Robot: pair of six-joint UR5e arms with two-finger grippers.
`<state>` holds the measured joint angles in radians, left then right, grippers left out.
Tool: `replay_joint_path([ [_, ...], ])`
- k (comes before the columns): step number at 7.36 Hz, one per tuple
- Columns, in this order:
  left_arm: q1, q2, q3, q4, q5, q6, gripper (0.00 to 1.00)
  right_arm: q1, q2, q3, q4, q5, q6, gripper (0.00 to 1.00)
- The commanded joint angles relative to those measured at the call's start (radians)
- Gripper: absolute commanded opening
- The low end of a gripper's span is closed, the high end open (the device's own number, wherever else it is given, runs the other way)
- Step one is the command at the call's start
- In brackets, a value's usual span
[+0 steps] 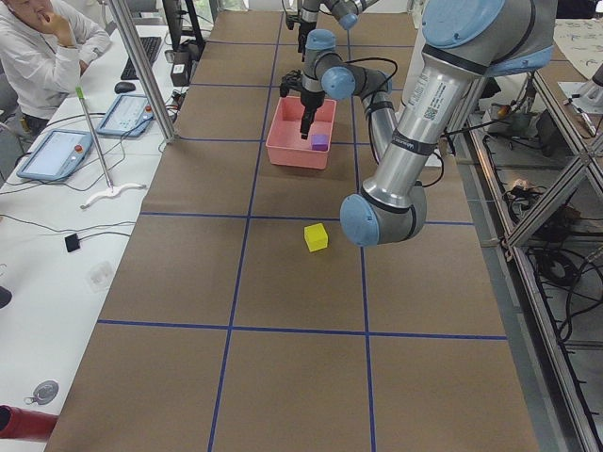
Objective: Place blocks into pink bin with both arms
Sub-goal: 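Withdraw the left gripper toward the yellow cube while the right gripper grasps the orange cube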
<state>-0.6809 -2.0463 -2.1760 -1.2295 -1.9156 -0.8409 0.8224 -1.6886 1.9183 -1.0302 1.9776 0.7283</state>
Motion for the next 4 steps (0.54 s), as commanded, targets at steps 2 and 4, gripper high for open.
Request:
replay_joint_path([
  [2, -0.016, 0.008, 0.013, 0.001, -0.005, 0.020, 1.00, -0.046, -0.036, -0.042, 0.083, -0.025, 0.002, 1.00],
  [4, -0.016, 0.005, 0.013, 0.001, -0.005, 0.019, 1.00, -0.071, -0.036, -0.065, 0.087, -0.040, 0.002, 1.00],
])
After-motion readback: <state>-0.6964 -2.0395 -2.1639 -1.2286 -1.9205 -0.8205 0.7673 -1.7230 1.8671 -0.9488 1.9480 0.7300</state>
